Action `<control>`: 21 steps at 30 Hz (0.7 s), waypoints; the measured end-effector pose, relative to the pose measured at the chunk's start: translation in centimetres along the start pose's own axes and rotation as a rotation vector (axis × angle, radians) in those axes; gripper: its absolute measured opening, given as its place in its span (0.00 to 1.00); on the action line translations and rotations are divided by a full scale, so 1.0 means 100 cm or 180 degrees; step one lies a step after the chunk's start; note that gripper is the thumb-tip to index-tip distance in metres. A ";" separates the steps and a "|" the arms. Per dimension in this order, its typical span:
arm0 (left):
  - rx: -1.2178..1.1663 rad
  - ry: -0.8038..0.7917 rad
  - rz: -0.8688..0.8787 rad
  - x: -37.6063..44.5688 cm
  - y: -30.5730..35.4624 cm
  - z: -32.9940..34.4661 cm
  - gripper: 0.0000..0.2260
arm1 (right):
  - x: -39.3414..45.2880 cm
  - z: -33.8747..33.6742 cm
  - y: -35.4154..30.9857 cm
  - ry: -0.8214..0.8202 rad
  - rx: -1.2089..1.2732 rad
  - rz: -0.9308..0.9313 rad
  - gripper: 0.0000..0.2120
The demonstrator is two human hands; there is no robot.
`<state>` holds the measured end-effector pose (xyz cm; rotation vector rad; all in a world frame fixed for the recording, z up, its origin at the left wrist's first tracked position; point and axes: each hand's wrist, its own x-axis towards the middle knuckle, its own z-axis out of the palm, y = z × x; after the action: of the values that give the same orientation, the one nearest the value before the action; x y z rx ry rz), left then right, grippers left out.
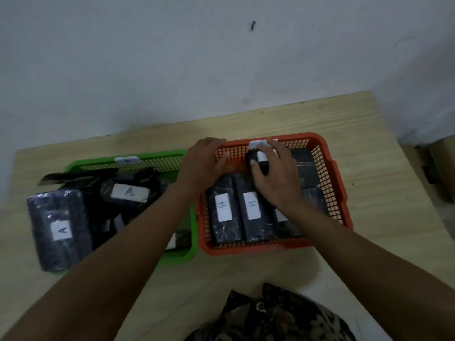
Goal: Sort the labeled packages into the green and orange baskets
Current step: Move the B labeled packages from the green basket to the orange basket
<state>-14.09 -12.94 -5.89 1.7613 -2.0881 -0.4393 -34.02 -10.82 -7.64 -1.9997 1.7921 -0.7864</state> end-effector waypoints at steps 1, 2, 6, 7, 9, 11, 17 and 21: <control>-0.0009 0.0073 -0.0018 -0.015 -0.006 -0.009 0.17 | -0.004 0.004 -0.012 -0.0072 0.0079 -0.0174 0.18; 0.0006 0.0115 -0.0046 -0.030 -0.012 -0.017 0.17 | -0.009 0.009 -0.024 -0.0163 0.0167 -0.0341 0.17; 0.0107 0.0066 -0.0198 -0.094 -0.045 -0.046 0.16 | -0.035 0.028 -0.077 -0.0421 0.0352 -0.1055 0.12; 0.0125 0.0075 -0.0214 -0.108 -0.052 -0.052 0.15 | -0.042 0.033 -0.089 -0.0476 0.0390 -0.1264 0.11; 0.0191 0.0139 -0.0243 -0.136 -0.066 -0.061 0.14 | -0.054 0.042 -0.110 -0.0761 0.0378 -0.1580 0.11; 0.0259 0.0218 -0.0268 -0.160 -0.078 -0.067 0.14 | -0.064 0.050 -0.129 -0.1187 0.0319 -0.1691 0.12; 0.0162 0.0011 -0.0521 -0.209 -0.103 -0.065 0.13 | -0.078 0.090 -0.166 -0.2769 -0.0544 -0.1303 0.16; 0.0162 -0.0616 -0.0977 -0.216 -0.115 -0.063 0.11 | -0.082 0.118 -0.174 -0.3350 -0.0804 -0.0667 0.13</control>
<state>2.06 6.45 -7.46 2.1570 -1.9698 -0.6706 -13.41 -1.49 -8.12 -2.1293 1.0762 0.4530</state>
